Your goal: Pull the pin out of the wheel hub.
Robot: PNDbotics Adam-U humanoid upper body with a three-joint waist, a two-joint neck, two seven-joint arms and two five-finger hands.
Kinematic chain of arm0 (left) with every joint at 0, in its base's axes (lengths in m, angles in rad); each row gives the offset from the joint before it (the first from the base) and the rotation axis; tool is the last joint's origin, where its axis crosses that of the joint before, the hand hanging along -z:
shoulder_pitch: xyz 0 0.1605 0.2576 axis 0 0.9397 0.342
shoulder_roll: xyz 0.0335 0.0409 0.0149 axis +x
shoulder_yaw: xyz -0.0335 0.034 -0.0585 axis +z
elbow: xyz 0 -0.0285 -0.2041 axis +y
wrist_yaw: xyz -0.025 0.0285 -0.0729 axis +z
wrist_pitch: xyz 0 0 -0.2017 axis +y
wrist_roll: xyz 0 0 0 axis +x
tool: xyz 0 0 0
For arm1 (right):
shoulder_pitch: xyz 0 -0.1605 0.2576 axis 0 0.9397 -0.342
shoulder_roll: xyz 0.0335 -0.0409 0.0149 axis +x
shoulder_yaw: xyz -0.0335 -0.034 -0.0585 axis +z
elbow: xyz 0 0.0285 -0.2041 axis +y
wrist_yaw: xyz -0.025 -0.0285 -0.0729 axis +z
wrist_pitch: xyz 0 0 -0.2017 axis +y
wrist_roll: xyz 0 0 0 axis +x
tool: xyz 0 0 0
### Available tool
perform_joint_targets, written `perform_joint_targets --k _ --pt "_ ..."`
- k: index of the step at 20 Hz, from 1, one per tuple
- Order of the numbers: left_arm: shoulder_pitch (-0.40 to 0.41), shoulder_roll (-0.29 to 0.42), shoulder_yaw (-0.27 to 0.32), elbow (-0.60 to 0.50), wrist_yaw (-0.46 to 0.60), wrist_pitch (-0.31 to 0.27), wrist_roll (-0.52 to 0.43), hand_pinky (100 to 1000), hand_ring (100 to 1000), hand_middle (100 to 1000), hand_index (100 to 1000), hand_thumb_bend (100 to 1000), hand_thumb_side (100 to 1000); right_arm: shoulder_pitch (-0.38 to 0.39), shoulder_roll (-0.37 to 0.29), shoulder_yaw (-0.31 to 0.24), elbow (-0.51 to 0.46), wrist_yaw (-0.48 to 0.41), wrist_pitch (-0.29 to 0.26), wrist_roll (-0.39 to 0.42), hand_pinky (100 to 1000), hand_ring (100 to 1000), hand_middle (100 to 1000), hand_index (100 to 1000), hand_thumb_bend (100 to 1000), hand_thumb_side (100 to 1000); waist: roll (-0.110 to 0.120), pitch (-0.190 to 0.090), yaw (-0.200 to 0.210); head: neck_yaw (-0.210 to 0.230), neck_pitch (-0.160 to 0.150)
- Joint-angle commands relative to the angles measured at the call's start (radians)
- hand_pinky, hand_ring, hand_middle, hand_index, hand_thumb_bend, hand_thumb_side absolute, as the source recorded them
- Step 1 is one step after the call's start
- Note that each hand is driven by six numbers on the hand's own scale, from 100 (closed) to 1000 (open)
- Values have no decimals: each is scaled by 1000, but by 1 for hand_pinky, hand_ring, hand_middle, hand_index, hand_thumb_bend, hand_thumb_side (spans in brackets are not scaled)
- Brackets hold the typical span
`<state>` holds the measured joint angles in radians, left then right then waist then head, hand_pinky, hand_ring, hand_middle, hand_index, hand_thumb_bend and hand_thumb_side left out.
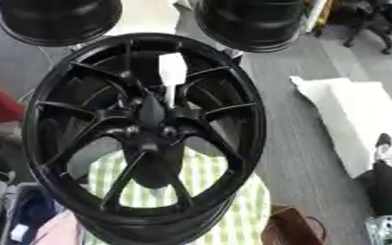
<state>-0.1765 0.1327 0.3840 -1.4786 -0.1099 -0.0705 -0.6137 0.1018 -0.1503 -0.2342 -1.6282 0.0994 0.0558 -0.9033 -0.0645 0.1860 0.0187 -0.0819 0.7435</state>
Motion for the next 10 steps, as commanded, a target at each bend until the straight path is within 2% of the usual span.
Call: perform_joint_targets --k 1,10 --pt "-10 10 5 -9 6 -6 3 592 625 554 831 100 660 -9 4 -17 41 -29 -38 -4 303 527 799 758 533 304 7 -5 -4 2 -16" --pt "-11 9 4 3 8 -13 6 591 625 554 829 100 661 -36 18 -26 152 -66 -97 -4 295 517 787 748 521 278 12 -6 -6 0 -13"
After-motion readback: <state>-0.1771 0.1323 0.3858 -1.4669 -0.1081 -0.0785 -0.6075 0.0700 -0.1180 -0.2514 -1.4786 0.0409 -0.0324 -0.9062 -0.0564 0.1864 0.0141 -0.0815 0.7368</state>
